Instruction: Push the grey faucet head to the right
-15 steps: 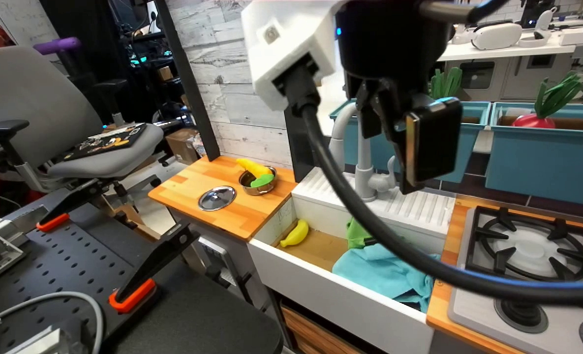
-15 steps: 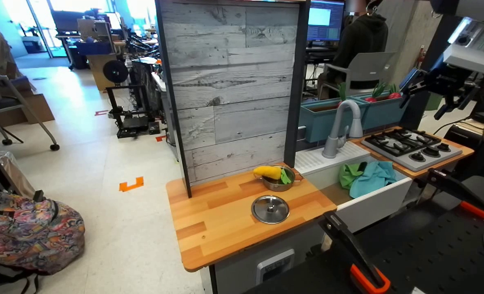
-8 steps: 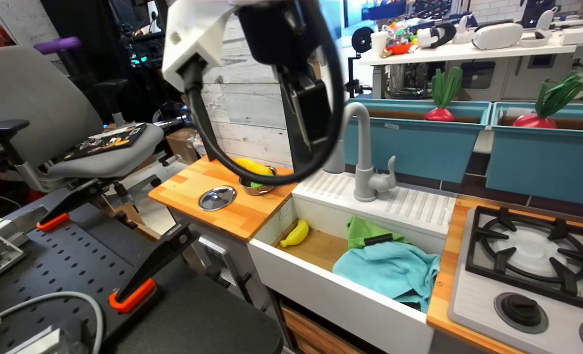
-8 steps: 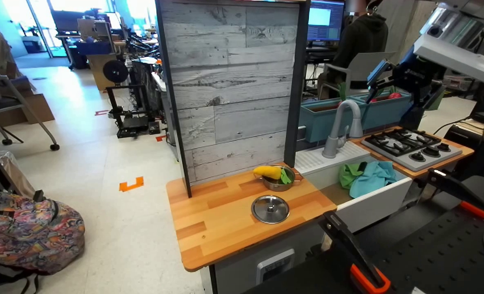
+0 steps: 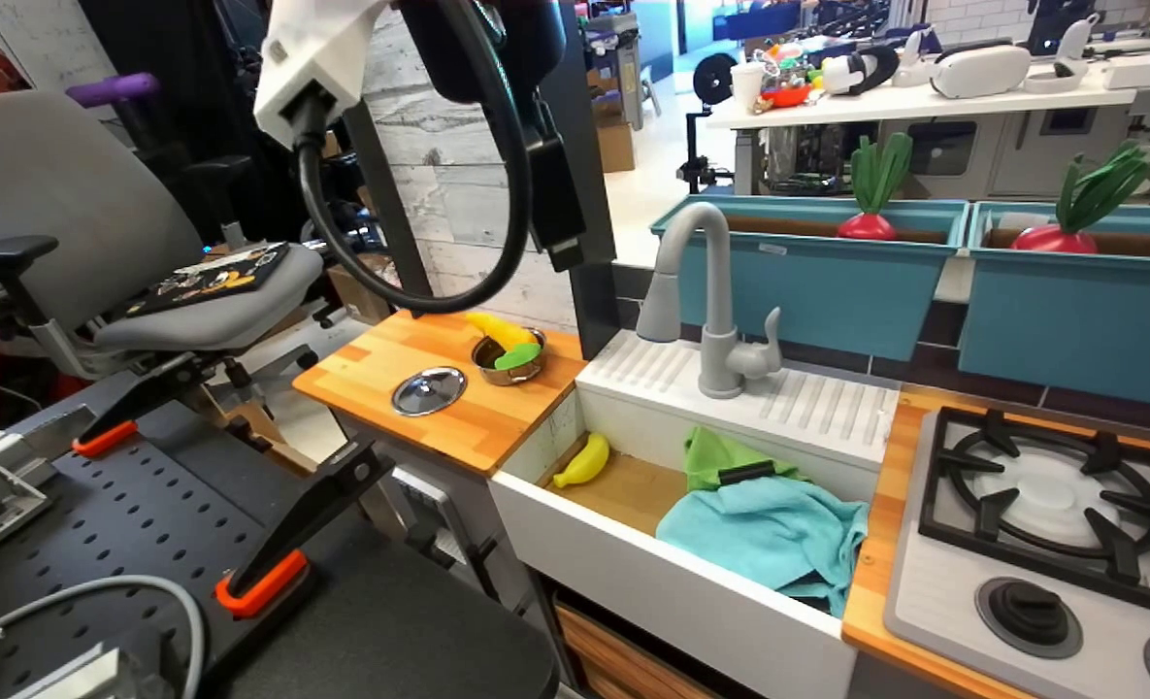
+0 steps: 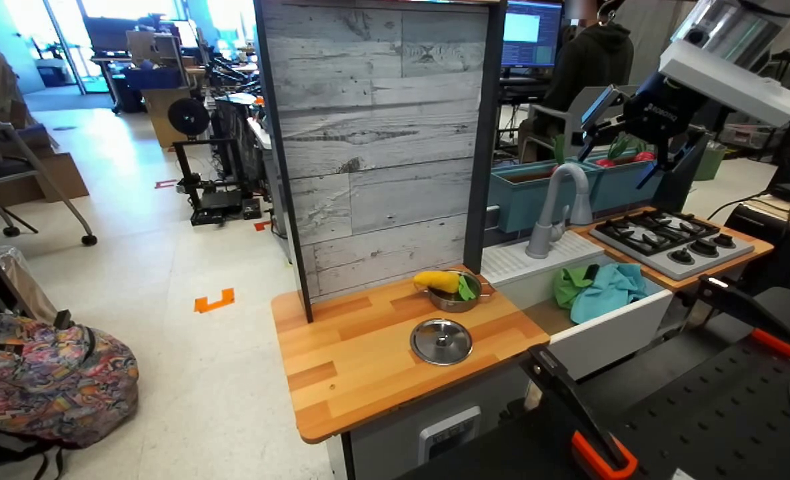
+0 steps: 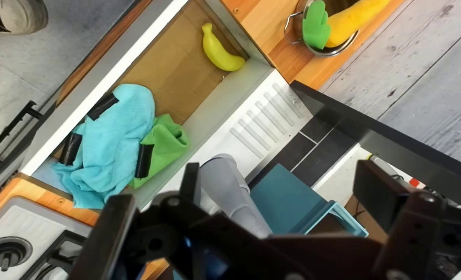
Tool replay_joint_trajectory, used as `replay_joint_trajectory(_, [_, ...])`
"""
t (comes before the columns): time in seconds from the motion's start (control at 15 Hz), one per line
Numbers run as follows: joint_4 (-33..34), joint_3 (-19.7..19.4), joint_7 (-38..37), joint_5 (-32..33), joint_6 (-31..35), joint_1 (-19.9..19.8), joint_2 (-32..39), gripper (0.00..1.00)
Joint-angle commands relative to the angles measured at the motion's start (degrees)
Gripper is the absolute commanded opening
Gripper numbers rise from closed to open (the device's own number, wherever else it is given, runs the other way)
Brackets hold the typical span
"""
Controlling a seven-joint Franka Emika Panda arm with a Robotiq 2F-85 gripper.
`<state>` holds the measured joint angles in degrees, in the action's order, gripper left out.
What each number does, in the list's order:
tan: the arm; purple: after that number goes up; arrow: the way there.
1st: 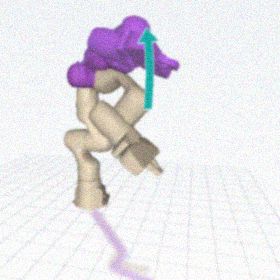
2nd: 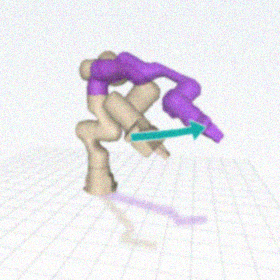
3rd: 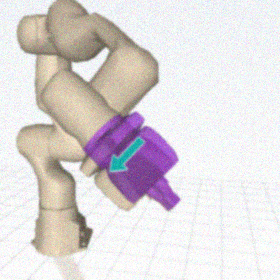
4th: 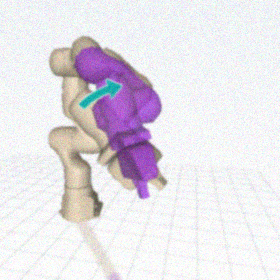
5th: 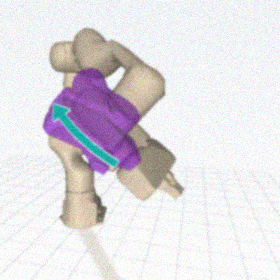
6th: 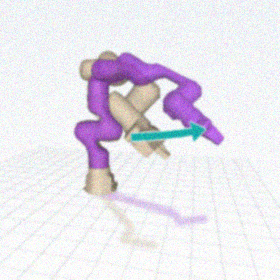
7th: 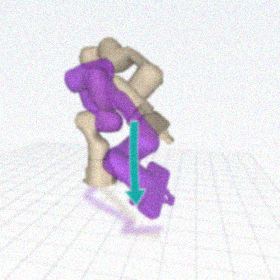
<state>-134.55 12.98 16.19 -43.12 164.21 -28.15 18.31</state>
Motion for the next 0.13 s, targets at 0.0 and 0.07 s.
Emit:
replay_joint_trajectory(0.0, [0.00, 0.00, 0.00, 0.00, 0.00, 0.02, 0.03, 1.00])
replay_joint_trajectory(0.07, [0.01, -0.01, 0.00, 0.00, 0.00, 0.02, 0.03, 1.00])
